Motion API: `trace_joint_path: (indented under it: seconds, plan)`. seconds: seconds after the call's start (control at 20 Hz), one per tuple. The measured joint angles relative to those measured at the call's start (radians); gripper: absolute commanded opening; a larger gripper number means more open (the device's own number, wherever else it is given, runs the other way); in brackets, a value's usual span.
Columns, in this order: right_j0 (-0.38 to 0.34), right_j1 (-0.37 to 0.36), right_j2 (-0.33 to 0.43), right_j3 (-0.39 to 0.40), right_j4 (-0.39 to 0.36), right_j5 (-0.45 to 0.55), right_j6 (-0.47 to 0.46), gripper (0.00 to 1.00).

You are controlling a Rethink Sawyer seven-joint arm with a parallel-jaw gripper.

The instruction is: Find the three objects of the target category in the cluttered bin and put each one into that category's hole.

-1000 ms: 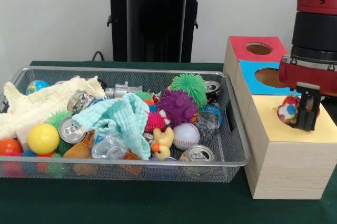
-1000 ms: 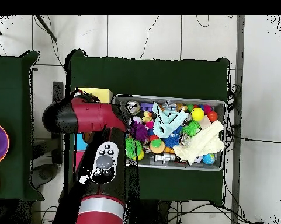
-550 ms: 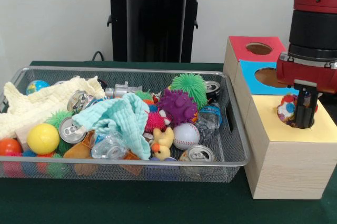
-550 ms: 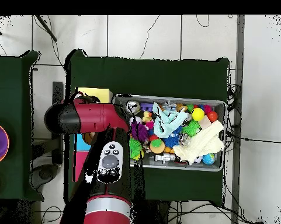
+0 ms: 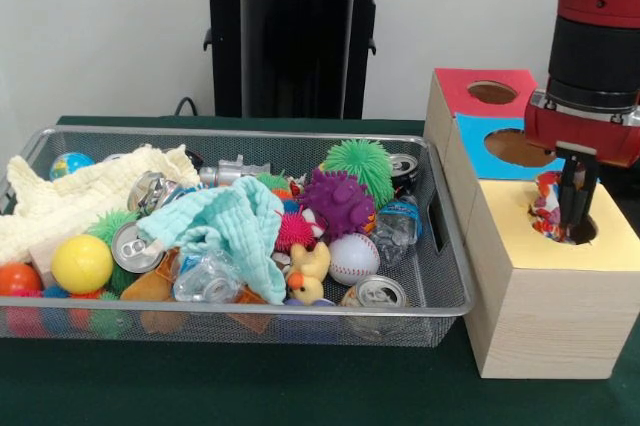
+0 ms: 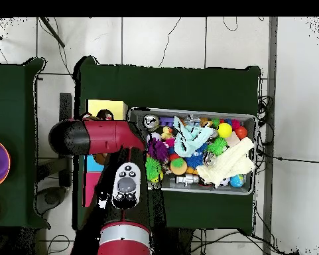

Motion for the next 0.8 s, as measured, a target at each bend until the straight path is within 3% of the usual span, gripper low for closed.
trace_joint_path:
  seconds: [0.8]
  plan:
    - [0.001, 0.018, 0.003, -0.014, -0.051, -0.021, 0.000, 0.00]
